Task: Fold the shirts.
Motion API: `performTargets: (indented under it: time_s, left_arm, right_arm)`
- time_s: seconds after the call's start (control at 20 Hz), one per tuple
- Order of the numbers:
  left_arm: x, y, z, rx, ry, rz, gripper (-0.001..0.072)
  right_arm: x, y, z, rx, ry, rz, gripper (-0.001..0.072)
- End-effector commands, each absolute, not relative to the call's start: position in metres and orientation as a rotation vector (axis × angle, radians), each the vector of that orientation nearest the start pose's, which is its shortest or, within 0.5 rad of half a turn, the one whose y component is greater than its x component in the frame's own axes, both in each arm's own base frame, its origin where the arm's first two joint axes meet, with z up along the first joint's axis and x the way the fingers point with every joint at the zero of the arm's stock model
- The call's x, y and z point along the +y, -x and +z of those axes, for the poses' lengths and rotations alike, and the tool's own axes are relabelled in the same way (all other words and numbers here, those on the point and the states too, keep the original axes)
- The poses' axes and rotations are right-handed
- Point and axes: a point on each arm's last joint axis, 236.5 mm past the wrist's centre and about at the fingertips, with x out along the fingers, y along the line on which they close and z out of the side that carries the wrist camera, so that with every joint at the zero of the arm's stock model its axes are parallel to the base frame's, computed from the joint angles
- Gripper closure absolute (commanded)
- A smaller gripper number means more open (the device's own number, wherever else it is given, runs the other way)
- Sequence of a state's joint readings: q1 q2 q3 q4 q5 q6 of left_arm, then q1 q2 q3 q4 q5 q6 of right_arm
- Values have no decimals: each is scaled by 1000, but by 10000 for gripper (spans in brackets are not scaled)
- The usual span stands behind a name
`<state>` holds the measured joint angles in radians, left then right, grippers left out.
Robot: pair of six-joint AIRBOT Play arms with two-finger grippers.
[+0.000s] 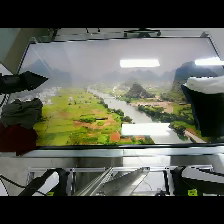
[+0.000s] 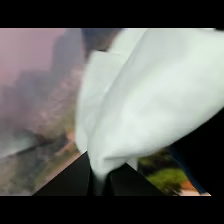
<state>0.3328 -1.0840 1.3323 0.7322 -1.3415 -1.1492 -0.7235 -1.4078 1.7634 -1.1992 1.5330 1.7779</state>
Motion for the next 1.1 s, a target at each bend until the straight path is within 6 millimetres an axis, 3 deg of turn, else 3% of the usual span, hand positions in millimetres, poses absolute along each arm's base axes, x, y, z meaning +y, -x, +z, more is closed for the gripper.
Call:
performTargets:
  time_s: [0.0, 0.1, 0.25, 0.35, 0.5, 0.55, 0.65, 0.7, 0.8, 0.85, 0.9, 0.95, 1.05]
  left_arm:
    - [-51, -378, 202, 806, 377, -515, 688]
    - [-52, -376, 202, 814, 376, -521, 688]
    - [-52, -376, 202, 814, 376, -521, 688]
    - [-52, -376, 202, 814, 377, -521, 688]
    - [-51, -378, 198, 821, 383, -521, 688]
    - [-51, -379, 197, 825, 389, -522, 688]
    - [-56, -383, 196, 826, 422, -546, 689]
    - [-61, -384, 200, 817, 449, -571, 689]
    - [-66, -384, 207, 796, 472, -594, 690]
    - [-65, -383, 208, 793, 464, -589, 691]
    - [-67, -380, 210, 795, 465, -590, 699]
    - [-68, -375, 212, 804, 468, -587, 699]
    - [-77, -361, 216, 810, 474, -600, 699]
  right_arm:
    - [-236, -256, 100, 1226, -814, -813, 692]
    - [-235, -217, 57, 1338, -777, -914, 692]
    - [-226, -190, 0, 1441, -780, -959, 657]
    - [-215, -179, -20, 1526, -802, -951, 286]
    - [-198, -173, -18, 1610, -868, -932, 87]
    - [-197, -185, -10, 1577, -890, -907, 83]
    - [-195, -229, 23, 1438, -955, -800, 84]
    - [-191, -257, 47, 1345, -986, -715, 155]
    - [-174, -316, 105, 1154, -1005, -516, 528]
    - [-161, -340, 131, 1079, -978, -415, 637]
    - [-145, -359, 154, 1017, -948, -331, 691]
    - [-131, -372, 166, 983, -920, -284, 691]
    - [-91, -382, 166, 1026, -810, -192, 692]
